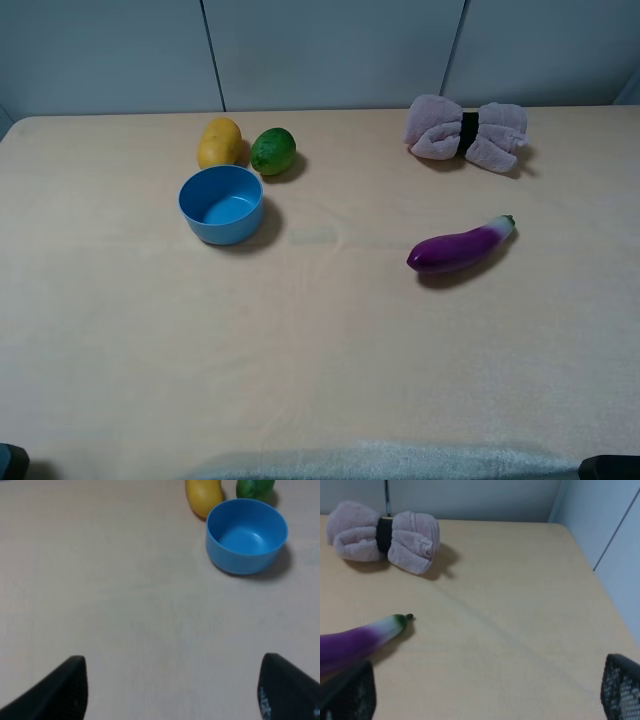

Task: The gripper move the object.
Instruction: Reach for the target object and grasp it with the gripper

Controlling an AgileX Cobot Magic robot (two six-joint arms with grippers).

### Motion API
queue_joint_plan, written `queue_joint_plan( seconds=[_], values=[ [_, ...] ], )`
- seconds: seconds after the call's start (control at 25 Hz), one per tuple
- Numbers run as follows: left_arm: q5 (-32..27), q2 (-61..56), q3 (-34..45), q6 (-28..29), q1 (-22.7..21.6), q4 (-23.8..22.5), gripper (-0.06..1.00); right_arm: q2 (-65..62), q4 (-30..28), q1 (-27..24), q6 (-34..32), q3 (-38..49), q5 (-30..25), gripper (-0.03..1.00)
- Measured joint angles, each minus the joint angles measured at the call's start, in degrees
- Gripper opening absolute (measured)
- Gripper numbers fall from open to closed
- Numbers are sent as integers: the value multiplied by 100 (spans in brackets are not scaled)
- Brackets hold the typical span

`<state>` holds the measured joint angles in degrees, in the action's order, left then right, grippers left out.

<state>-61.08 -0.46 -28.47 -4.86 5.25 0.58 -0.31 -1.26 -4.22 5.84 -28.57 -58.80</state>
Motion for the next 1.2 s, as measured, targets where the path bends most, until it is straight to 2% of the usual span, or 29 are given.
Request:
queue_joint_plan(
  seconds=[1.2],
  values=[
    [0,0,0,0,0,0,76,0,126,0,-118,0,0,68]
  ],
)
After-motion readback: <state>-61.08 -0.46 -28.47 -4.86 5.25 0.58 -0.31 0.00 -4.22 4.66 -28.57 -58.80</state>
